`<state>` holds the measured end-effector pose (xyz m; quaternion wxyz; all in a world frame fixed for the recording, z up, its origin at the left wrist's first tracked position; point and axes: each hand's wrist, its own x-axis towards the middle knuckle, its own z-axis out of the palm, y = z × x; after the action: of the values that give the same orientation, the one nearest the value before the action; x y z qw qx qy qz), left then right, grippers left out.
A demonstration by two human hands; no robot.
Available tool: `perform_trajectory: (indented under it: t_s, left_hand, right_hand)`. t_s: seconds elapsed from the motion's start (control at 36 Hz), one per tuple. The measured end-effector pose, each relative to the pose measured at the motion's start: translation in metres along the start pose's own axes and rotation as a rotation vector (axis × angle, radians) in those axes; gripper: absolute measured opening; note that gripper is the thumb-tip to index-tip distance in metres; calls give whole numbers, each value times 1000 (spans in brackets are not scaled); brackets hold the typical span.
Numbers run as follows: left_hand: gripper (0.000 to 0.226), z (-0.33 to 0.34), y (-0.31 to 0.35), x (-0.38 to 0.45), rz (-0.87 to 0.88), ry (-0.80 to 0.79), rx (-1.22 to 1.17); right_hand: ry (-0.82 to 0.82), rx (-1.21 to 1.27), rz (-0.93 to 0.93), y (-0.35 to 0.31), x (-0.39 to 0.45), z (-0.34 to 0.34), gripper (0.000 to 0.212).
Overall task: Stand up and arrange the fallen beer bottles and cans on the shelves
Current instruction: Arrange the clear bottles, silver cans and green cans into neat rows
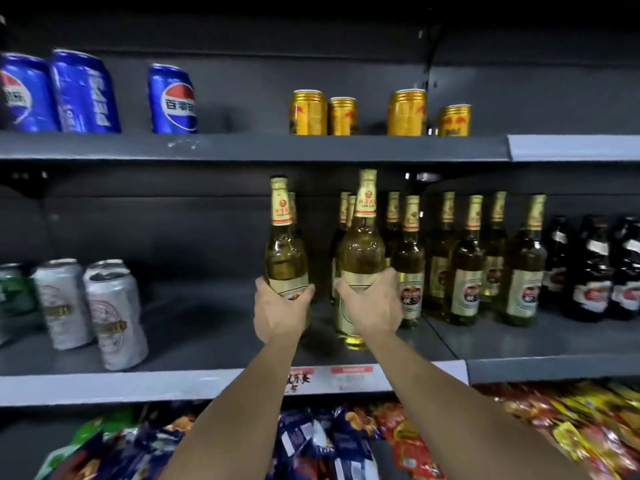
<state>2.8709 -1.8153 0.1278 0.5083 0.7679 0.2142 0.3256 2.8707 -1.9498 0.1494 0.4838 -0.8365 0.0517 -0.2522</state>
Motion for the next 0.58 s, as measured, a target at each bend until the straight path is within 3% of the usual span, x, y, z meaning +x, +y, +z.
perform_trajectory:
  t_s: [0.22, 0.58]
  left_hand:
    - [68, -18, -47, 65, -15, 20, 34]
    - [70, -26, -87, 135, 7, -71, 24]
  right_hand:
    - [-70, -38, 4, -20, 2, 71, 68]
    - [7, -80, 72, -25, 10, 139, 69]
